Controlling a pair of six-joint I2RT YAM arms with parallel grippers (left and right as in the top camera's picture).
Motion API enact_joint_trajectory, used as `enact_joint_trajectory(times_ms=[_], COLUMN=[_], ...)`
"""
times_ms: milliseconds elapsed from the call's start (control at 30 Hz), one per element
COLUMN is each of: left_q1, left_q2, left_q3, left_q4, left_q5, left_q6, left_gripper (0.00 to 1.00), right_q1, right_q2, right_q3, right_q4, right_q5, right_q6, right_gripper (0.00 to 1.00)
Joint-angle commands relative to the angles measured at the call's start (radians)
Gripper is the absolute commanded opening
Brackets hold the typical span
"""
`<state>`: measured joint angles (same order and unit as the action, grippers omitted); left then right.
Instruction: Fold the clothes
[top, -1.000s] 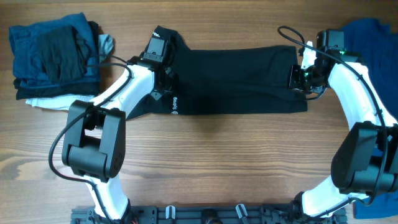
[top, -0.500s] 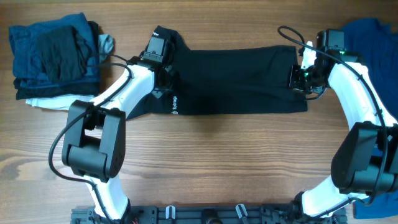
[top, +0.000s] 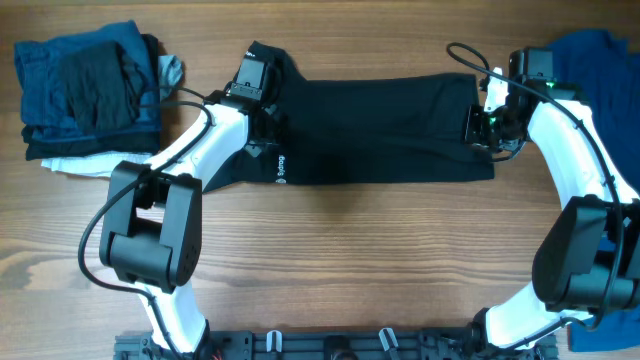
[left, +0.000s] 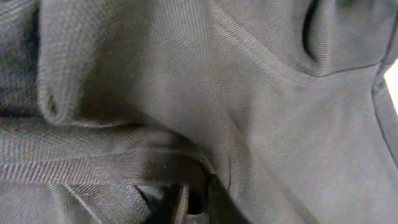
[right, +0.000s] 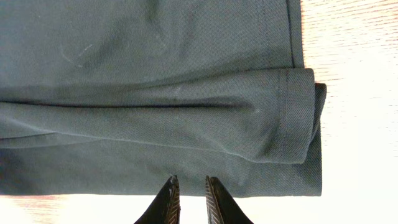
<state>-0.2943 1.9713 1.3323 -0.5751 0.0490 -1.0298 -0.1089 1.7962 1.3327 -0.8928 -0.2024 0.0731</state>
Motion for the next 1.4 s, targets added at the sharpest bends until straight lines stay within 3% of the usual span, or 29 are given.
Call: enact_joint_trajectory(times_ms=[0, 33, 167, 300, 333, 867, 1367], left_q1=[0.005, 0.005, 0.005, 0.004, 0.003, 0.003, -0.005], left_q2=[0.006, 0.006, 0.008, 0.011, 0.011, -0.011, 0.145], left_q3=[-0.006, -0.006, -0.006, -0.006, -0.006, 0.001, 0.001], left_q4=[-0.006, -0.005, -0.005, -0.005, -0.005, 0.258, 0.56], left_q5=[-0.044, -0.047, -0.075, -0.091, -0.091, -0.092, -0.093], left_q6=[-0.003, -0.003, -0.003, -0.003, -0.003, 0.031, 0.031], left_gripper=[0.28, 0.36, 0.36, 0.05, 0.04, 0.04, 0.05], right_q1=[0.0, 0.0, 0.0, 0.0, 0.0, 0.0, 0.0], right_q2=[0.016, 0.016, 0.016, 0.016, 0.016, 0.016, 0.016], right_q3=[0.015, 0.015, 0.015, 0.015, 0.015, 0.015, 0.015], right_q4=[-0.002, -0.003, -0.008, -0.01, -0.01, -0.007, 0.014], right_q5=[-0.017, -0.017, -0.017, -0.017, -0.017, -0.017, -0.017], right_q6=[-0.01, -0.01, -0.01, -0.01, -0.01, -0.01, -0.011], right_gripper=[0.15, 0.15, 0.15, 0.15, 0.15, 0.14, 0.14])
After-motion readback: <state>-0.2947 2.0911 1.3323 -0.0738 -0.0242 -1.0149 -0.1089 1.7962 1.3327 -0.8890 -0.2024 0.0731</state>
